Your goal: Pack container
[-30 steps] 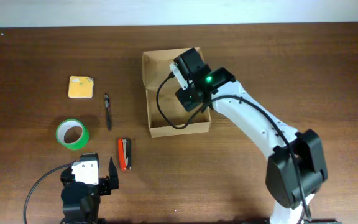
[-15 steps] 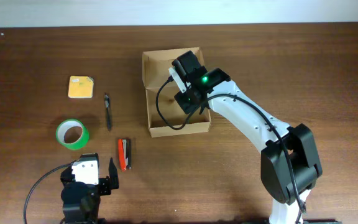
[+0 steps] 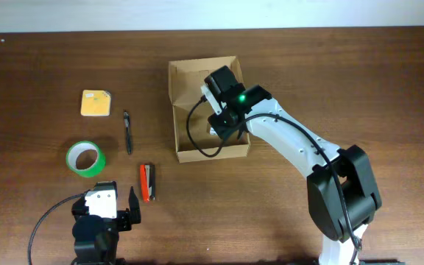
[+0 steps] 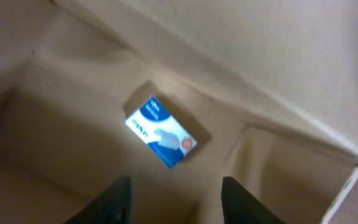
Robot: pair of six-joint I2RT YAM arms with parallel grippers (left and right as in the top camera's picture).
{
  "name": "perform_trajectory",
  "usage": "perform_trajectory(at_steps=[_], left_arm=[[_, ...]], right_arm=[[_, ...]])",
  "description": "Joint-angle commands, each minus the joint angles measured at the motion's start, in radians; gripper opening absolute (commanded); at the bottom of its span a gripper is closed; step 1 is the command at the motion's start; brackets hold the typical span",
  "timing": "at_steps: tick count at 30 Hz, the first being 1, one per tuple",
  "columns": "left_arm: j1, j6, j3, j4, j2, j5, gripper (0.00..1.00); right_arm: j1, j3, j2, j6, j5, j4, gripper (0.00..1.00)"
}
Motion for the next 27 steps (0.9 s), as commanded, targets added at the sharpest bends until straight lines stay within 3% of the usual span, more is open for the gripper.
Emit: perform_trajectory(at_steps=[1,6,16,27], left_arm=[[0.005,-0.013,-0.004,-0.005,-0.004,-0.011,0.99],[0.005,-0.013,-0.004,-0.005,-0.004,-0.011,1.00],[0.005,-0.013,-0.004,-0.005,-0.004,-0.011,0.99],[0.005,-0.013,-0.004,-0.005,-0.004,-0.011,0.99]], right_arm=[[0.005,0.029,0.006,-0.010,-0.005,0.006,0.48],[0.015,0.119,-0.025,-0.085,-0.009,-0.032,0.49],[0.155,0.252,-0.075,-0.378,-0.236,-0.329,0.56],[0.325,0.243,-0.074,-0.389,-0.235,-0.419,0.58]])
